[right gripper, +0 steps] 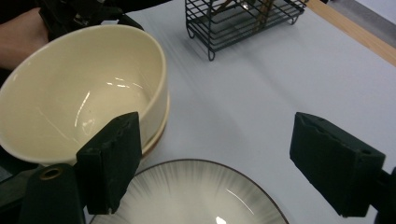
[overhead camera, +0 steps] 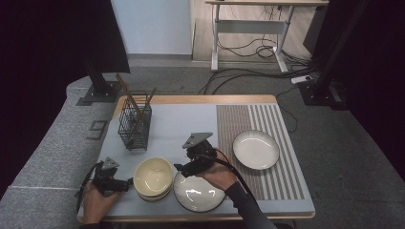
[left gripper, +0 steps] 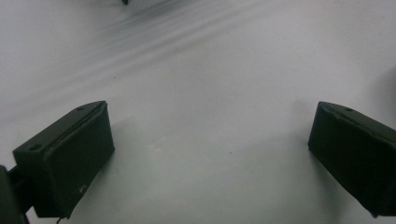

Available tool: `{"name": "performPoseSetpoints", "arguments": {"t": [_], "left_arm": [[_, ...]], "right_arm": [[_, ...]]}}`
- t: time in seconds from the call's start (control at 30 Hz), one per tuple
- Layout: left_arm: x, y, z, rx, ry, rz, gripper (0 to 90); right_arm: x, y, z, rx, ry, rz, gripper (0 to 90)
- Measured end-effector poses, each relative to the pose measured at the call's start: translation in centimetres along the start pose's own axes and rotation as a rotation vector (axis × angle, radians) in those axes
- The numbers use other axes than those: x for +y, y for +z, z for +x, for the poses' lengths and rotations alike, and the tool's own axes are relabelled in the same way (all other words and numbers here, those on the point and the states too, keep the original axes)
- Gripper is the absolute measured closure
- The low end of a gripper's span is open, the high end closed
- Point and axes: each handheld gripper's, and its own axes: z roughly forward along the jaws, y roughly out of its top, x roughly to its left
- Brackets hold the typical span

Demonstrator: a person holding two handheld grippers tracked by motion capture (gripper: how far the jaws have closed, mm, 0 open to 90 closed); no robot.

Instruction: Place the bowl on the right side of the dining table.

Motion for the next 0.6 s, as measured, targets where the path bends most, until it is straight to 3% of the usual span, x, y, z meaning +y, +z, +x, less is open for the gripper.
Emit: {"name": "performPoseSetpoints", "arguments": {"t": [0.3,0.6], "left_arm": [[0.0,0.0,0.0,0.0,0.0,0.0,0.0],[0.0,0.0,0.0,0.0,0.0,0.0,0.0]], "right_arm": [[1.9,2.1,1.3,0.029,-0.023,0.017,18.1],[2.6,4.8,2.2,0.028,-0.042,0.062,27.8]]}}
